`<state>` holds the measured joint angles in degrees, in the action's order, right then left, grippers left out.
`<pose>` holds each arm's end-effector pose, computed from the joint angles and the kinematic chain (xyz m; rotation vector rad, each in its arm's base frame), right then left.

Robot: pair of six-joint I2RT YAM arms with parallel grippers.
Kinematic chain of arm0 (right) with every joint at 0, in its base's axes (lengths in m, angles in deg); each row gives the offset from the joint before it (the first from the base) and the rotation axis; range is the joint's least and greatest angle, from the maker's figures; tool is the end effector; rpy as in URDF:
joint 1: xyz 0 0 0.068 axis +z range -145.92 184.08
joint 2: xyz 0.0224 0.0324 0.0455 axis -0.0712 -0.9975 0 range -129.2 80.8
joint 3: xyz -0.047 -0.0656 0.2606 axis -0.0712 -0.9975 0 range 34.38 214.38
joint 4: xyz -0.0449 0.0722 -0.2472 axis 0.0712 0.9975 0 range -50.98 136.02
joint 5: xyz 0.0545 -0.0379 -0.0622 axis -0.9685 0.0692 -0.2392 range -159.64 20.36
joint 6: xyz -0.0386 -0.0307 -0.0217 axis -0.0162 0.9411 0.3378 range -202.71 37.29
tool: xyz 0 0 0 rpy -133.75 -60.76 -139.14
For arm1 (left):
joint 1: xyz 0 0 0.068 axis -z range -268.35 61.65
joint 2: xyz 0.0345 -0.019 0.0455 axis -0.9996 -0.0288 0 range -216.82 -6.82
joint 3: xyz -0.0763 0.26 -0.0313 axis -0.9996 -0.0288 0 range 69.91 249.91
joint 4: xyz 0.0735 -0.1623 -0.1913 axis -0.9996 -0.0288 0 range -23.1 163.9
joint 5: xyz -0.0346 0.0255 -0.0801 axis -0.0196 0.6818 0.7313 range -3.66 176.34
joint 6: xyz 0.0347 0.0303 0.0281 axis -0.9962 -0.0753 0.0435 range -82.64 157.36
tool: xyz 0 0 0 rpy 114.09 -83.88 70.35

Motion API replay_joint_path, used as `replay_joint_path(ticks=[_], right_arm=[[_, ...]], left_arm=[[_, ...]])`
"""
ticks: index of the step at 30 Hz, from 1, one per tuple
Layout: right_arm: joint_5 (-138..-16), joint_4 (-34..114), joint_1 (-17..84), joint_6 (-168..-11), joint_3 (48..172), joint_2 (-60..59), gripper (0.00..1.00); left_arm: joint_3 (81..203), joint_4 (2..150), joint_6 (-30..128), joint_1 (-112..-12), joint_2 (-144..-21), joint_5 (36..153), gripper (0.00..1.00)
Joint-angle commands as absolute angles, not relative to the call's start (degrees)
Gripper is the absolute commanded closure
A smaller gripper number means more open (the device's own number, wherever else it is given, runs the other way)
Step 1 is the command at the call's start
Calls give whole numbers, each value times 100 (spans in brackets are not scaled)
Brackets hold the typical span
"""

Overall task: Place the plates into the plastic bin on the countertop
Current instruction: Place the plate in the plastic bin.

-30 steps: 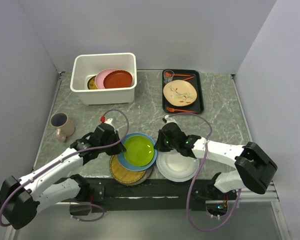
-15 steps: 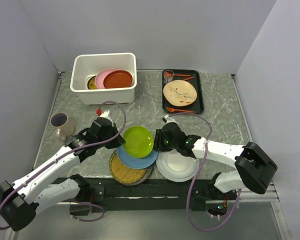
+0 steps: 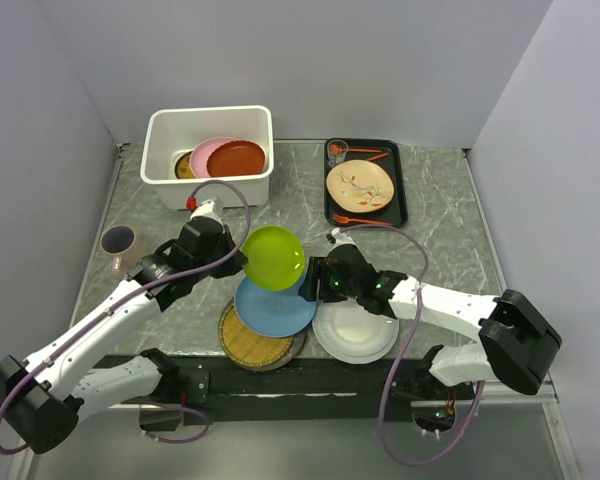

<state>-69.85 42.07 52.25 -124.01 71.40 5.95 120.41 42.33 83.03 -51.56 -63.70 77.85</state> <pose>0.1761 0.1970 0.1938 -0.1468 2.4170 0.7820 0.1730 -0.1227 0.2998 -0.2608 2.2827 -0.6105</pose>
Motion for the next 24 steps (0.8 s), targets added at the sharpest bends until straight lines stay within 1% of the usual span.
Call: replay_joint_path(ticks=[1, 7, 10, 17, 24], right_arm=[[-6947, 4148, 5234, -12375, 7086, 855, 29], [-6947, 4175, 5234, -12349, 7051, 943, 26], [-6947, 4166, 5234, -12331, 7051, 935, 24], [-6947, 4105, 5234, -12322, 7033, 917, 23], [-7060, 4052, 5234, -12261, 7068, 864, 22]], left_arm=[[12457, 4683, 8087, -5354, -6596, 7834, 99], [12958, 4982, 7867, -5556, -7097, 8063, 99], [13449, 5043, 7762, -5697, -7422, 8159, 99], [14171, 5333, 7647, -6137, -8072, 8712, 99], [15085, 5202, 7401, -6435, -8820, 8669, 99]])
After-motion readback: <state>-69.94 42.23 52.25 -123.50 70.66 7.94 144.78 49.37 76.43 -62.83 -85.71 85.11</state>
